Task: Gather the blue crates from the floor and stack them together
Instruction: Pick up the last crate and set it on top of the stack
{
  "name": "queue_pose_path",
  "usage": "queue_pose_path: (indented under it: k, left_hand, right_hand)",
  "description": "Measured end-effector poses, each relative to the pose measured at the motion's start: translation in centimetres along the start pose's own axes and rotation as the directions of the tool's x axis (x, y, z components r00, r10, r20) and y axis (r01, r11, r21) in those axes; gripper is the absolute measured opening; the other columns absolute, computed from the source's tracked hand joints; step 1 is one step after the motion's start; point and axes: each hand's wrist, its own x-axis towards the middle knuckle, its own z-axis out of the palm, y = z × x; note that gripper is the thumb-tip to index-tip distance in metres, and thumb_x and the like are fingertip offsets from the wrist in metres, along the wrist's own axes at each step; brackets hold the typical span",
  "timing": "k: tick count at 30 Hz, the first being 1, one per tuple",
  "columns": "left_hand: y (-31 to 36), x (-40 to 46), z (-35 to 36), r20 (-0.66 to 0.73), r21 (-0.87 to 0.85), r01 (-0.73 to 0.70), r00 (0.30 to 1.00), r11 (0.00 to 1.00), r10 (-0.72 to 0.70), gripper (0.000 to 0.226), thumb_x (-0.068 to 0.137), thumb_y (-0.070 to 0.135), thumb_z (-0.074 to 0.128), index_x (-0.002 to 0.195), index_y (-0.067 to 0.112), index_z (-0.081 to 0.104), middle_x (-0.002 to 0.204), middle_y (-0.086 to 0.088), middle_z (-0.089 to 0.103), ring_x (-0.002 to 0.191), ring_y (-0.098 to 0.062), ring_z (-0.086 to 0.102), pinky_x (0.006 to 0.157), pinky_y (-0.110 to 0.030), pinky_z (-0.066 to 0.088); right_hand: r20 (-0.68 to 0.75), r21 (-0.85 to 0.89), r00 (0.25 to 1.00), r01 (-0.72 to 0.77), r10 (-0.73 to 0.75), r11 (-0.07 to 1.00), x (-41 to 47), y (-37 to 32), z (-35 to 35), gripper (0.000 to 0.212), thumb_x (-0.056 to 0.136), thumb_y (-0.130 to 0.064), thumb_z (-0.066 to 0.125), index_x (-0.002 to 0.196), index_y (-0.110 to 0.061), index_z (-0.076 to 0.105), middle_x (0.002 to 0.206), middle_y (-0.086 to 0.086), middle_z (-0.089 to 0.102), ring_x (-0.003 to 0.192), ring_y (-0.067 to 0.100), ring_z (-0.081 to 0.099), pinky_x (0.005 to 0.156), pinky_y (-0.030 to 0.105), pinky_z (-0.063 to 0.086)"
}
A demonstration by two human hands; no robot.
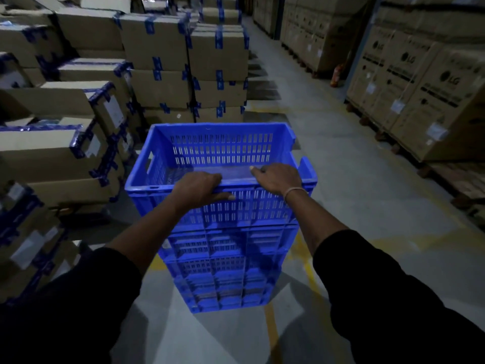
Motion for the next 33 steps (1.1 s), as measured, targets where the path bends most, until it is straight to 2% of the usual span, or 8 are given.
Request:
queue_pose_path:
  k: [16, 19, 21, 24, 26, 29, 31, 33]
  left_hand:
    - [-4.3, -5.4, 0.3, -0.107, -0.055, 0.107, 0.988, 0.993, -0.113, 0.065, 0.083, 0.086, 0.042, 0.083, 0.021, 0.044, 0.064, -0.001, 0.046, 0.059, -0.028, 0.056, 0.05, -0.034, 0.035]
    - [-5.4, -7.1, 0.7, -0.208, -0.096, 0.133, 0.966, 0.986, -0.151, 0.071, 0.09, 0.083, 0.037, 0.104, 0.018, 0.06, 0.1, -0.009, 0.064, 0.104, -0.031, 0.062, 0.081, -0.045, 0.048]
    - [-7.3, -9.6, 1.1, -0.306, -0.173, 0.207, 0.918, 0.963, -0.253, 0.071, 0.096, 0.075, 0.036, 0.136, 0.02, 0.055, 0.153, -0.011, 0.045, 0.152, -0.028, 0.025, 0.118, -0.053, 0.029]
    - [-11.3, -13.5, 1.8, -0.181, -0.651, 0.408, 0.736, 0.64, -0.653, 0.068, 0.103, 0.06, 0.036, 0.161, 0.026, 0.023, 0.171, 0.002, 0.001, 0.157, -0.019, -0.01, 0.127, -0.042, -0.005]
    - [-14.3, -16.2, 3.3, 0.089, -0.906, 0.391, 0.551, 0.162, -0.829, 0.081, 0.097, 0.071, 0.036, 0.161, 0.025, 0.023, 0.17, -0.001, 0.009, 0.157, -0.02, 0.004, 0.128, -0.048, 0.003]
    - [-17.1, -18.7, 8.5, 0.447, -0.894, 0.202, 0.371, -0.399, -0.814, 0.116, 0.067, 0.1, 0.041, 0.158, 0.03, 0.032, 0.165, 0.0, 0.03, 0.15, -0.023, 0.031, 0.123, -0.054, 0.025]
    - [-13.8, -17.8, 8.5, 0.604, -0.794, 0.214, 0.371, -0.569, -0.705, 0.115, 0.067, 0.102, 0.034, 0.159, 0.033, 0.029, 0.167, -0.003, 0.026, 0.15, -0.029, 0.031, 0.119, -0.059, 0.027]
    - [-8.1, -15.8, 5.9, 0.582, -0.806, 0.232, 0.475, -0.545, -0.659, 0.09, 0.088, 0.086, 0.024, 0.151, 0.025, 0.044, 0.158, -0.008, 0.042, 0.14, -0.026, 0.047, 0.113, -0.052, 0.04]
  right_hand:
    - [0.25, -0.016, 0.968, -0.025, 0.029, 1.0, 0.9, -13.0, 0.2, 0.088, 0.087, -0.082, 0.02, 0.134, -0.021, 0.06, 0.148, 0.01, 0.05, 0.125, 0.035, 0.054, 0.105, 0.046, 0.043]
    - [0.239, -0.062, 0.97, -0.034, 0.048, 0.998, 1.2, -13.0, 0.5, 0.093, 0.084, -0.085, 0.018, 0.135, -0.02, 0.059, 0.147, 0.011, 0.051, 0.125, 0.035, 0.053, 0.104, 0.046, 0.041]
    - [0.256, -0.072, 0.965, -0.034, 0.051, 0.997, 1.5, -13.2, 0.6, 0.093, 0.083, -0.086, 0.017, 0.13, -0.02, 0.063, 0.144, 0.012, 0.053, 0.121, 0.036, 0.056, 0.104, 0.046, 0.042]
    - [0.247, -0.07, 0.968, -0.027, 0.043, 0.997, 1.8, -12.9, 0.9, 0.093, 0.083, -0.087, 0.016, 0.124, -0.021, 0.066, 0.141, 0.011, 0.056, 0.117, 0.036, 0.057, 0.105, 0.047, 0.042]
    - [0.239, -0.082, 0.97, -0.014, 0.033, 0.997, 1.8, -12.7, 1.2, 0.091, 0.085, -0.085, 0.016, 0.127, -0.022, 0.065, 0.142, 0.011, 0.055, 0.119, 0.036, 0.057, 0.106, 0.048, 0.042]
    - [0.226, -0.081, 0.974, -0.008, 0.027, 0.997, 2.1, -12.8, 1.5, 0.088, 0.086, -0.084, 0.017, 0.127, -0.022, 0.065, 0.141, 0.013, 0.056, 0.117, 0.036, 0.057, 0.105, 0.048, 0.043]
    - [0.211, -0.088, 0.977, -0.004, 0.023, 0.996, 2.3, -12.7, 1.6, 0.089, 0.085, -0.085, 0.016, 0.122, -0.021, 0.067, 0.137, 0.014, 0.058, 0.113, 0.035, 0.059, 0.103, 0.047, 0.045]
    - [0.189, -0.1, 0.982, 0.008, 0.011, 0.995, 2.4, -12.3, 1.8, 0.089, 0.085, -0.085, 0.015, 0.111, -0.021, 0.071, 0.13, 0.014, 0.062, 0.106, 0.034, 0.061, 0.099, 0.046, 0.046]
